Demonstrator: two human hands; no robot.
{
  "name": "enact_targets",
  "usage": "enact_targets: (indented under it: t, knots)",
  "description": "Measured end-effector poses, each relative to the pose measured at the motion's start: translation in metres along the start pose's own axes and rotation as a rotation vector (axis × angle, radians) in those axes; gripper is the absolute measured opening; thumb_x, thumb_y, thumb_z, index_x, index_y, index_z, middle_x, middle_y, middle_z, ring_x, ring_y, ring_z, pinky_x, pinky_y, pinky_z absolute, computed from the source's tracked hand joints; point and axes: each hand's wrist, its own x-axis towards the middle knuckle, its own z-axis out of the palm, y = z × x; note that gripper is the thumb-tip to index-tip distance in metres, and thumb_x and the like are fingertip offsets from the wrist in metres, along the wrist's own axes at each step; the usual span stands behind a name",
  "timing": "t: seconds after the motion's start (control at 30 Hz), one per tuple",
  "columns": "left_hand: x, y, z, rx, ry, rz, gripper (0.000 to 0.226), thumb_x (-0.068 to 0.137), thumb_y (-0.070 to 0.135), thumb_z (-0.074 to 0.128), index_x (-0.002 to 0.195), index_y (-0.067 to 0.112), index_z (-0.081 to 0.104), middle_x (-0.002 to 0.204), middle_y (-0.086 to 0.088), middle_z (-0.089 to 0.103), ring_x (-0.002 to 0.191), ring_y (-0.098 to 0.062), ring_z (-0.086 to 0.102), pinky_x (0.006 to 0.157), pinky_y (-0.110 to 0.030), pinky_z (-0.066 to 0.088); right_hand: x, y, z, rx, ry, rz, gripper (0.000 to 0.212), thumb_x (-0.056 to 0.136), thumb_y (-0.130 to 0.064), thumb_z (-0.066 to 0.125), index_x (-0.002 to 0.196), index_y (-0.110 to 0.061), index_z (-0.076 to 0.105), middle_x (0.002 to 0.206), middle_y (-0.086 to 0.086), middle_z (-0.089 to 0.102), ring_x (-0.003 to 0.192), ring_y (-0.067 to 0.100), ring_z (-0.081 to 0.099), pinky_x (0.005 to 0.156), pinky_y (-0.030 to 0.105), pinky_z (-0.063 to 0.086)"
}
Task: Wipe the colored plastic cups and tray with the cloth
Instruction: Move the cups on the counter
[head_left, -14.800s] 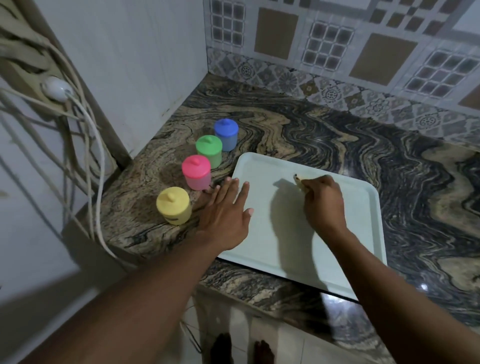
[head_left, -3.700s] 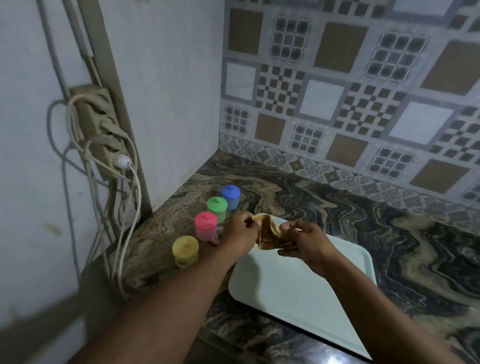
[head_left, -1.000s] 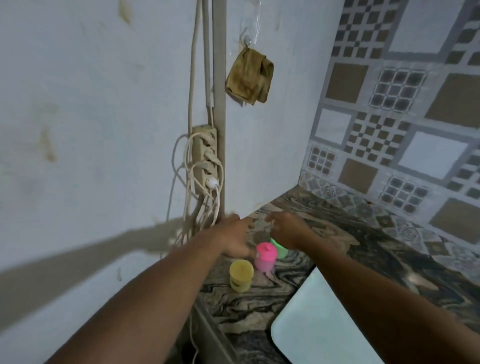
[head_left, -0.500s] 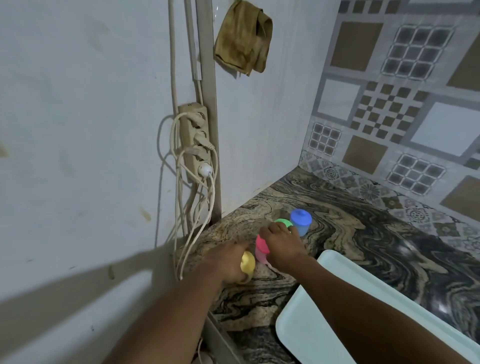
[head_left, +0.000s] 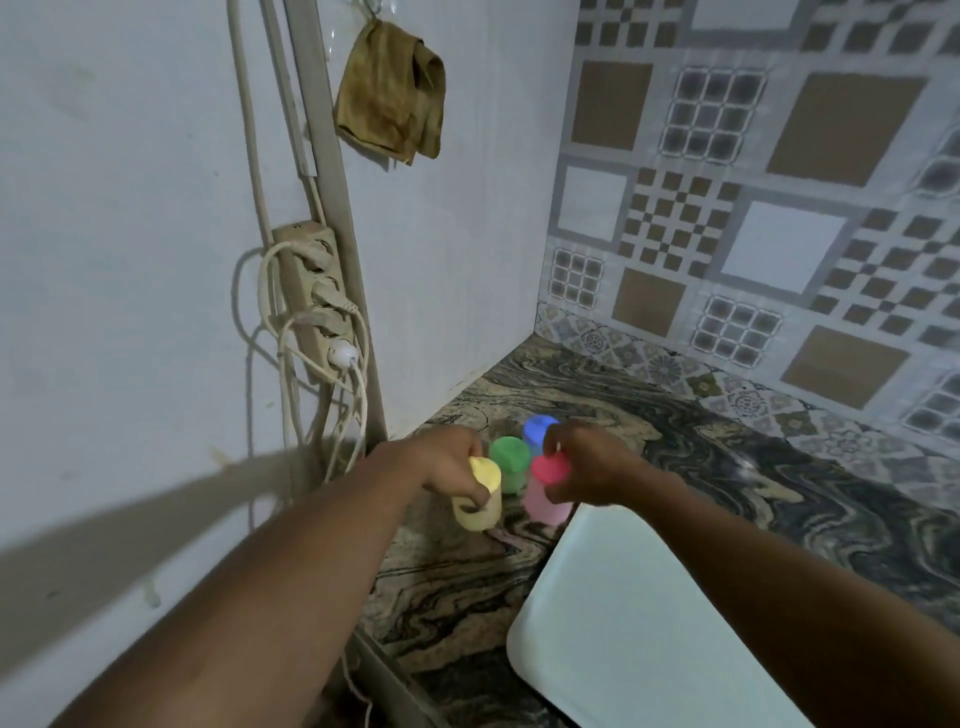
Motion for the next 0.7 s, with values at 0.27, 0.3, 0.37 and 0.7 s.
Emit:
enact_targets:
  t: [0.27,0.3,0.37,0.7]
  knots:
    - [0.057,0.110,0.027,0.144,0.073,0.347,0.071,0.068,0.045,0.084,0.130,0.028,0.052,0.128,-0.001,0.059,0.112,-0.026,0.058,0.088,-0.037,0.050,-0.059,0.094,-0.019,0.012,0.111,0.315,0.044,0.073,-0.033,0.083,0.111,-0.022,0.062,0.108,0.003,0.064,0.093,0.021,0.060,0.079,0.039,0.056]
    - [0.064,0.120,0.036,0.164,0.069,0.382,0.068,0.071,0.041,0.083,0.129,0.026,0.052,0.128,-0.003,0.059,0.115,-0.028,0.058,0.089,-0.038,0.050,-0.065,0.101,-0.013,0.011,0.109,0.343,0.044,0.073,-0.034,0.083,0.111,-0.022,0.062,0.108,0.002,0.064,0.092,0.021,0.060,0.075,0.035,0.054]
    - [0.078,0.133,0.051,0.193,0.046,0.428,0.068,0.073,0.037,0.082,0.131,0.025,0.050,0.131,-0.006,0.057,0.119,-0.030,0.057,0.091,-0.040,0.051,-0.074,0.112,-0.001,0.013,0.106,0.406,0.047,0.073,-0.036,0.083,0.113,-0.024,0.062,0.109,0.002,0.064,0.092,0.020,0.059,0.070,0.030,0.051]
    - [0.118,0.134,0.082,0.260,-0.030,0.561,0.079,0.074,0.027,0.082,0.142,0.033,0.042,0.140,-0.003,0.053,0.122,-0.029,0.056,0.089,-0.035,0.050,-0.084,0.118,0.038,0.093,0.128,0.479,0.063,0.069,-0.034,0.086,0.122,-0.022,0.055,0.123,0.006,0.046,0.109,0.024,0.048,0.083,0.032,0.045]
